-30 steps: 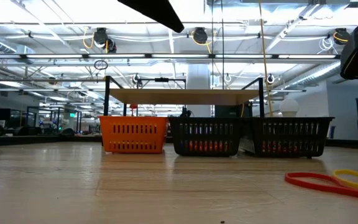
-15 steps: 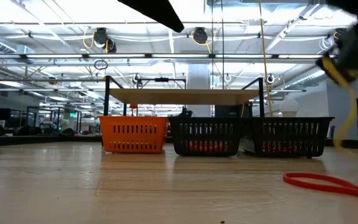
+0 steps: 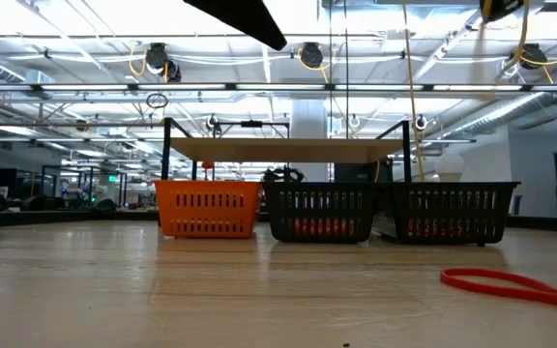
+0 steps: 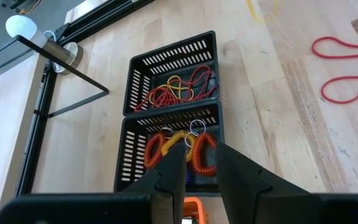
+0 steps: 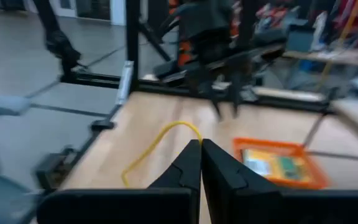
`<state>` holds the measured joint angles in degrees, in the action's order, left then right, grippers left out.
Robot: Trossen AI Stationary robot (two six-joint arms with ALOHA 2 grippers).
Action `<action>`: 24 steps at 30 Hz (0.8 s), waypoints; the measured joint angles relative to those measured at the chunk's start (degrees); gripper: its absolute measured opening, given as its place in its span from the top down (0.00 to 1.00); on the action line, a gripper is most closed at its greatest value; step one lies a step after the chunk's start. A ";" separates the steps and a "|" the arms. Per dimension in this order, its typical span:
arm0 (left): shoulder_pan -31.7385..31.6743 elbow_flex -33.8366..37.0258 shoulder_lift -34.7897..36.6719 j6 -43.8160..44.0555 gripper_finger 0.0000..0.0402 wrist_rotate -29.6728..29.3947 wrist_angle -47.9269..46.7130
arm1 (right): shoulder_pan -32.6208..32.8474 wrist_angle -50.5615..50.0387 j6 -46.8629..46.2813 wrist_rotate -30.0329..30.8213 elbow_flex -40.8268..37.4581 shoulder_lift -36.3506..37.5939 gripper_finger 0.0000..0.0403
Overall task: Pick & Place Office Desk Supplies
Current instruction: Put the yellow rubber band into the right black bin
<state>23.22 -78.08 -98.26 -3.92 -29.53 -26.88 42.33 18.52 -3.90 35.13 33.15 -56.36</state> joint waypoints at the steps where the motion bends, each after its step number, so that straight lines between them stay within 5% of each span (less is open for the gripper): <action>1: 0.00 0.00 0.00 0.08 0.78 0.01 0.00 | 0.00 0.11 1.76 1.15 0.00 0.52 1.00; 10: 0.00 0.00 0.00 1.62 0.78 0.01 0.13 | -0.77 0.04 9.28 17.74 0.00 1.47 1.00; 24: -0.81 0.00 0.00 3.05 0.78 0.04 -0.20 | -10.21 -4.19 -1.76 18.83 0.04 -0.58 1.00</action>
<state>22.41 -78.08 -98.26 -0.87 -29.50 -27.07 32.11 14.33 -5.66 53.96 33.19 -56.94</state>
